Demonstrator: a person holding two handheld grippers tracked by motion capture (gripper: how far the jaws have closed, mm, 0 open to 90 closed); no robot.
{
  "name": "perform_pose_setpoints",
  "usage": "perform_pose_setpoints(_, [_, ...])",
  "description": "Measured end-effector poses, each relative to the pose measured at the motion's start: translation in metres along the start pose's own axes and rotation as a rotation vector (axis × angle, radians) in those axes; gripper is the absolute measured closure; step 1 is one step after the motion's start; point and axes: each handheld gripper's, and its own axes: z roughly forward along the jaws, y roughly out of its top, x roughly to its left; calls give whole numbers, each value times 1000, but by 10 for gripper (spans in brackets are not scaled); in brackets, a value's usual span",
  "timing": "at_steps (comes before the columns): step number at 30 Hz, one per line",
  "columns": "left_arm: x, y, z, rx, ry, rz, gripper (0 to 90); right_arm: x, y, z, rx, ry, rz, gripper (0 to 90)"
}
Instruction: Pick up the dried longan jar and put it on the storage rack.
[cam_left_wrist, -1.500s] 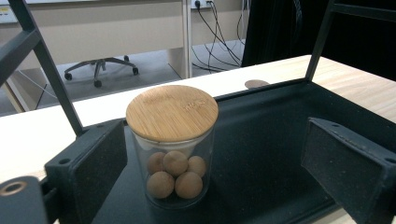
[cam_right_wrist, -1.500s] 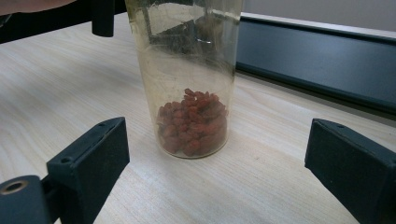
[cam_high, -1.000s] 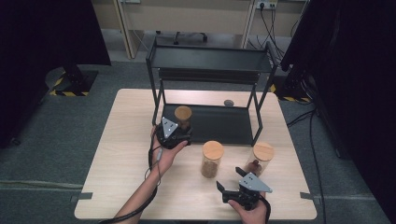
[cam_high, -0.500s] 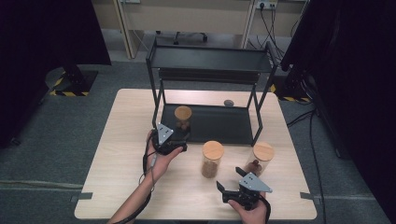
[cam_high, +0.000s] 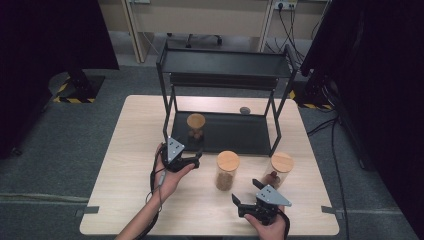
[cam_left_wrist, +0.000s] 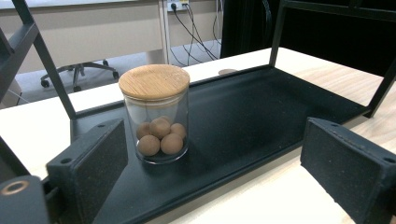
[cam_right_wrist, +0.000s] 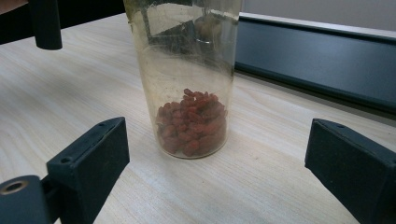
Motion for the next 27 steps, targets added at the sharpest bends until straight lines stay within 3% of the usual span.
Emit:
perform_pose_setpoints(17, [-4, -21, -14, 21, -31, -16, 71, 0, 0, 0, 0, 0, 0, 67])
perform_pose_setpoints(27, [-9, -30, -20, 21, -49, 0, 71, 0, 0, 0, 0, -1, 0, 67])
